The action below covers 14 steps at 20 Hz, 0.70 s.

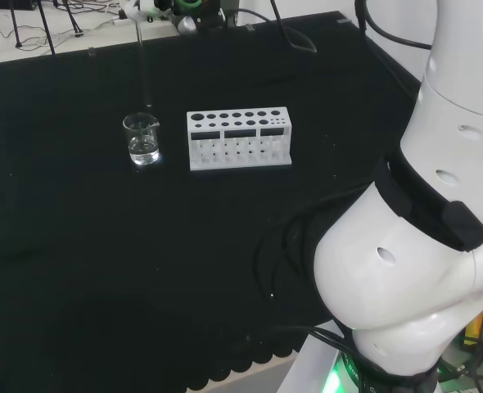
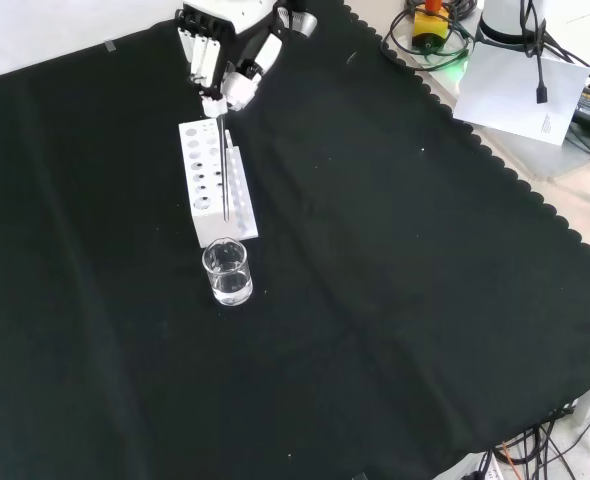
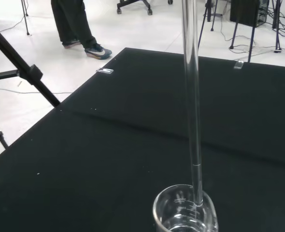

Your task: Stir in the beaker to the left of the white test tube rack with the glass rod.

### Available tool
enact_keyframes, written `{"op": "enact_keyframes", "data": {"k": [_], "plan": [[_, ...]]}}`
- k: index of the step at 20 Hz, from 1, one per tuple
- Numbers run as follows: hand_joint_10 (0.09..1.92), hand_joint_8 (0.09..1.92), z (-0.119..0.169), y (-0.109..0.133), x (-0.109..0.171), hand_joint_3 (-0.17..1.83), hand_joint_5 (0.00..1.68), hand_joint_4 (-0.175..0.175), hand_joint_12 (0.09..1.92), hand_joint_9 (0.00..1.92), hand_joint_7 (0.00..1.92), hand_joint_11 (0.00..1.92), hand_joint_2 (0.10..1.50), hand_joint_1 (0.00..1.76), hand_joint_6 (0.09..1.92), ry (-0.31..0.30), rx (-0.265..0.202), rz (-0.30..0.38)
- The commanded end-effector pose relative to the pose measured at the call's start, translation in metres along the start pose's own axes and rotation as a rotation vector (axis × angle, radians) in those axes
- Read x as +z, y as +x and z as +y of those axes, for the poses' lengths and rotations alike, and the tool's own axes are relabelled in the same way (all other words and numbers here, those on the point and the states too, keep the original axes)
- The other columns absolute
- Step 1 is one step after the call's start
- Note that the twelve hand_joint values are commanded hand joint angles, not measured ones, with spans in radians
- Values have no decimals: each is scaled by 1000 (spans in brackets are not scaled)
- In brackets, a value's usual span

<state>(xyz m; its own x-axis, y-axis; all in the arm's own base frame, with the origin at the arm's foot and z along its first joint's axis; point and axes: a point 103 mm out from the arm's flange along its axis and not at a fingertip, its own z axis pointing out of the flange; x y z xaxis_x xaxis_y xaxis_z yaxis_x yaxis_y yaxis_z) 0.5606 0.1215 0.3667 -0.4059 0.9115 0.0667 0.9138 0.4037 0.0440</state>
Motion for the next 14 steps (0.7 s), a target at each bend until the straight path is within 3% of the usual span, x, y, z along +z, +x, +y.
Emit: {"op": "enact_keyframes", "data": {"k": [1, 14], "plan": [[947, 1100, 6, 13, 9, -175, 1167, -175, 736, 1631, 1130, 1662, 1133, 1306, 453, 11, -33, 9], [945, 1098, 27, -1, 31, -175, 1170, -175, 739, 1631, 1132, 1664, 1132, 1306, 445, 23, -53, 18]]}}
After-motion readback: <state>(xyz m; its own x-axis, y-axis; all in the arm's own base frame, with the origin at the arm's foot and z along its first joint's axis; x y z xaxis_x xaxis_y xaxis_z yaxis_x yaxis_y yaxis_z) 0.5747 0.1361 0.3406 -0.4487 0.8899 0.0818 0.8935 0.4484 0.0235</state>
